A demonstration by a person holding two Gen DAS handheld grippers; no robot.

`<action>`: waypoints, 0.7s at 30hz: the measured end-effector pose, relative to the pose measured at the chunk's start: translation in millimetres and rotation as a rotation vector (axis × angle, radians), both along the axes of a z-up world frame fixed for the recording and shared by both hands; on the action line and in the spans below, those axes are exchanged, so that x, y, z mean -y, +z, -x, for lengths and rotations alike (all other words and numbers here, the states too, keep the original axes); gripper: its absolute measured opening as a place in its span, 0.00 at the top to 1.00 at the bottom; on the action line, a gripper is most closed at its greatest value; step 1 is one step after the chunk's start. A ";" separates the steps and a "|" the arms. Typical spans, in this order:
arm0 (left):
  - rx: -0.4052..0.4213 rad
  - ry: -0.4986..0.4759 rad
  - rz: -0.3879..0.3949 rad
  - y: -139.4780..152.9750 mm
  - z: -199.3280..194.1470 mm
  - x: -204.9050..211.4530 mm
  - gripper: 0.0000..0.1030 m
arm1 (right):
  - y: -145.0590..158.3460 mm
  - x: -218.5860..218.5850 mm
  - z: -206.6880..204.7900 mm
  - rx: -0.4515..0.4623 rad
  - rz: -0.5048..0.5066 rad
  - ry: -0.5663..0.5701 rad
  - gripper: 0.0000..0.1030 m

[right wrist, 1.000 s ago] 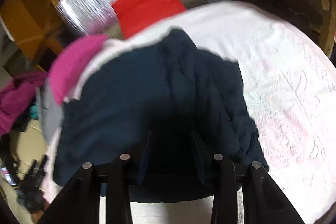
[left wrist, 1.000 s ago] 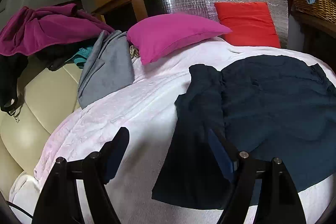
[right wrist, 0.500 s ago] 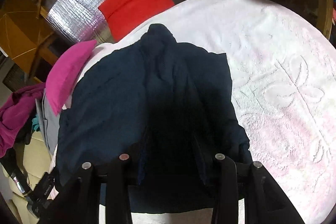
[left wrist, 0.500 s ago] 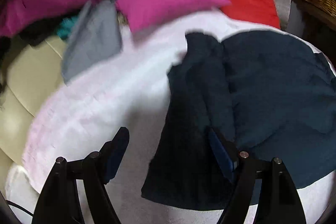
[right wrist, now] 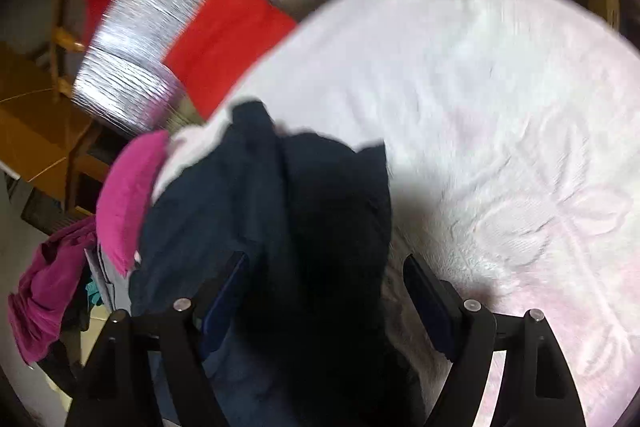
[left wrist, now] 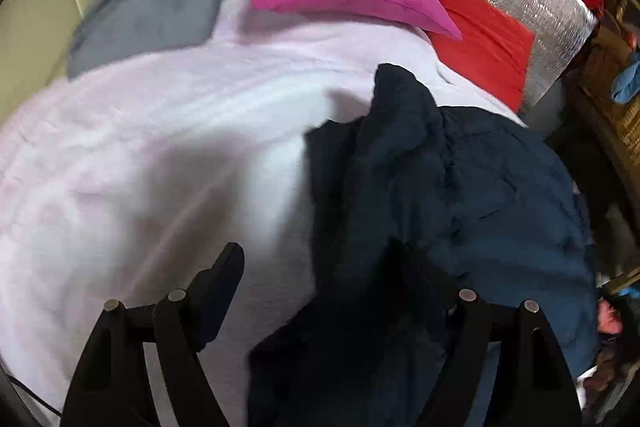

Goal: Fold large clothes

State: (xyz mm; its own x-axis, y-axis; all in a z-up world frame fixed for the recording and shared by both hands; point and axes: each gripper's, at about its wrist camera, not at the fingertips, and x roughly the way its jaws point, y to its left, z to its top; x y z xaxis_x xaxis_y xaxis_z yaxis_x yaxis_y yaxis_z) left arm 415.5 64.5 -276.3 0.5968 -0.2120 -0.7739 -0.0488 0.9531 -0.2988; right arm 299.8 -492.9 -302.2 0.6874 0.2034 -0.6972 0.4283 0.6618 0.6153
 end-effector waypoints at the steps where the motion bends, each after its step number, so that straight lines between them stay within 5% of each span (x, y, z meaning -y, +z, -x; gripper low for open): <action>1: -0.006 -0.007 0.041 -2.8 -2.2 0.7 0.22 | -7.7 0.7 -5.2 -0.015 -0.029 0.009 0.21; 5: -0.030 -0.036 0.121 -10.3 -8.5 6.3 0.22 | -19.7 -6.8 -18.8 -0.019 -0.050 0.030 0.20; 8: -0.029 -0.043 0.188 -10.7 -12.3 7.8 0.46 | -17.9 -17.7 -25.5 -0.003 -0.026 0.051 0.40; 12: 0.003 -0.021 0.202 -2.4 -11.4 8.3 0.65 | 2.7 -32.5 -17.9 0.047 0.078 0.047 0.65; 16: 0.040 -0.035 0.170 5.1 -7.4 11.8 0.68 | 28.3 -52.0 -7.1 0.123 0.203 0.051 0.65; 21: -0.007 -0.031 0.097 -0.3 -10.0 12.5 0.56 | 7.3 -43.4 -16.3 0.006 0.187 0.043 0.62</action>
